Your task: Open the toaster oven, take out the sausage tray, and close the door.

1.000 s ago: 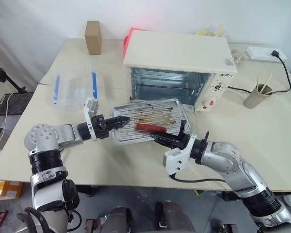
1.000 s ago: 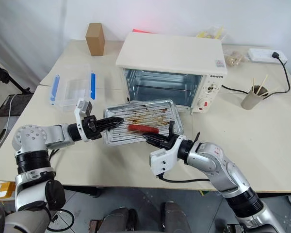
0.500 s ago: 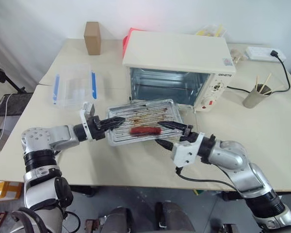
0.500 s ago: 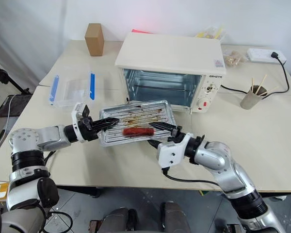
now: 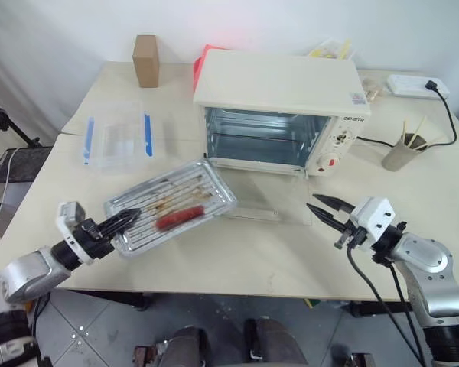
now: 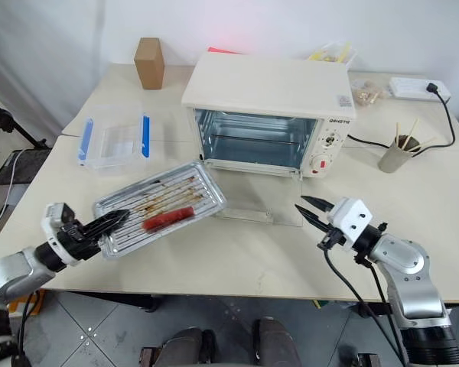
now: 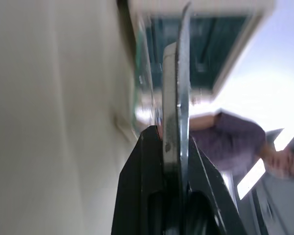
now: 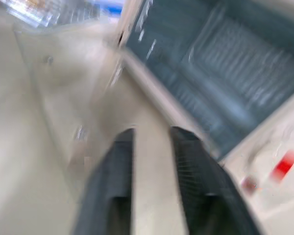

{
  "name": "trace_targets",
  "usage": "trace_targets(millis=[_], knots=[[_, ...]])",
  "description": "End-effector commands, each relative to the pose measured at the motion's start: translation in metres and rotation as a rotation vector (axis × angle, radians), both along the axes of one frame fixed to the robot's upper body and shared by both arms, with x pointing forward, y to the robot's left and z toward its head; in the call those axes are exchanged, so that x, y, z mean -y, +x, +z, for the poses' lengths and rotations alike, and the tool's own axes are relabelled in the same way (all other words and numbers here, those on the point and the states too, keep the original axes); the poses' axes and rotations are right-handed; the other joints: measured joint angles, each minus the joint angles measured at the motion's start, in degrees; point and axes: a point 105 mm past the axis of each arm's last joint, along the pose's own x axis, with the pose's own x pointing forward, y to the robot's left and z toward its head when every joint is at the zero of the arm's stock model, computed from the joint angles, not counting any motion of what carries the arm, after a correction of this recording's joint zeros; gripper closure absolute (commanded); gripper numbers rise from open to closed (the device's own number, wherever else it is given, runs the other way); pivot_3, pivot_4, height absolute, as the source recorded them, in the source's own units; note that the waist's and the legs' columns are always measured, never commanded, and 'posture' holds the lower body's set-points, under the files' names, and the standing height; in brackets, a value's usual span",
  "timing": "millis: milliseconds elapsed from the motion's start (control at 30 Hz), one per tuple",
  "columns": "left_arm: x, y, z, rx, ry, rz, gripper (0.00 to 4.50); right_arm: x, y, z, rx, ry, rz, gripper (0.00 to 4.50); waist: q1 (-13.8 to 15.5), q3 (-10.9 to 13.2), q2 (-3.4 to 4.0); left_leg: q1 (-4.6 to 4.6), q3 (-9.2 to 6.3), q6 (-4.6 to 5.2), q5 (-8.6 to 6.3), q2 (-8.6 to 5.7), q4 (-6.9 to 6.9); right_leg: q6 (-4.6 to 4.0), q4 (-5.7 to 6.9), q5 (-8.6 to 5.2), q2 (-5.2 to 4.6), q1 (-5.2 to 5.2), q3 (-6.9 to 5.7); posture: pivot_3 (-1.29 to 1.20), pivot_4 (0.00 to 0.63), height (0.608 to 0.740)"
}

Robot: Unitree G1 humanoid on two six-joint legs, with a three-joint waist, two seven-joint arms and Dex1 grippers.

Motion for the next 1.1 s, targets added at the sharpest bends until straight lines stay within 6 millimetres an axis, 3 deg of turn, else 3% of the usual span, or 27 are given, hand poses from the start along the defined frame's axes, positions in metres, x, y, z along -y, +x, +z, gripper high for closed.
trace_targets(millis=[33,233,367,533,633,833,1000,1100], knots=[[-0.009,-0.003,0.017,0.087,-0.020,0.090,4.50,0.010,0.001,0.005,-0.012,0.000,0.013,4.47,0.16,0.00,0.00,-0.02,-0.01,0.00,0.00,0.00,0.00,-0.01,-0.02,0.00,0.00,0.01,-0.02,0.00,0.150,0.740],[-0.038,-0.028,0.000,0.096,-0.114,0.365,4.50,0.030,0.020,-0.029,-0.148,-0.017,-0.014,4.47,-0.35,-0.04,-0.03,0.06,0.06,0.10,-0.05,-0.03,0.02,-0.01,-0.12,0.00,-0.01,0.14,-0.02,0.00,0.150,0.740],[-0.036,-0.032,-0.005,0.084,-0.123,0.404,4.50,0.021,0.021,-0.038,-0.195,-0.033,0.050,4.47,-0.01,-0.03,-0.01,0.04,0.00,0.05,-0.02,-0.01,0.02,-0.06,-0.09,-0.03,0.01,0.11,-0.10,0.00,0.150,0.740],[-0.031,-0.036,-0.010,0.070,-0.122,0.403,4.50,0.007,0.025,-0.032,-0.179,0.017,0.103,4.47,0.02,-0.03,-0.02,0.06,-0.05,0.06,-0.01,-0.03,0.06,-0.05,-0.09,-0.03,0.00,0.19,-0.13,0.00,0.150,0.740],[-0.031,-0.037,-0.009,0.075,-0.119,0.403,4.50,0.005,0.024,-0.016,-0.174,0.158,0.129,4.47,0.08,-0.03,-0.01,0.03,-0.11,0.05,-0.01,-0.03,0.04,-0.05,-0.11,-0.03,0.00,0.19,-0.18,0.00,0.150,0.740],[-0.031,-0.034,-0.007,0.084,-0.121,0.407,4.50,0.023,0.032,0.026,-0.095,0.396,0.034,4.47,0.06,-0.03,0.00,0.01,-0.14,0.06,-0.02,-0.02,0.03,-0.05,-0.12,-0.03,-0.01,0.19,-0.19,0.00,0.150,0.740],[-0.015,-0.027,-0.007,0.080,-0.117,0.329,4.50,0.029,0.040,0.067,0.040,0.530,0.018,4.47,0.03,-0.02,0.00,0.01,-0.16,0.06,-0.02,-0.02,0.01,-0.06,-0.13,-0.04,-0.01,0.19,-0.22,0.00,0.150,0.740],[-0.003,-0.023,-0.008,0.069,-0.106,0.258,4.50,0.028,0.039,0.082,0.072,0.576,0.045,4.47,0.10,-0.02,0.00,-0.02,-0.16,0.06,-0.03,-0.02,0.01,-0.06,-0.14,-0.03,-0.01,0.19,-0.22,0.00,0.150,0.740]])
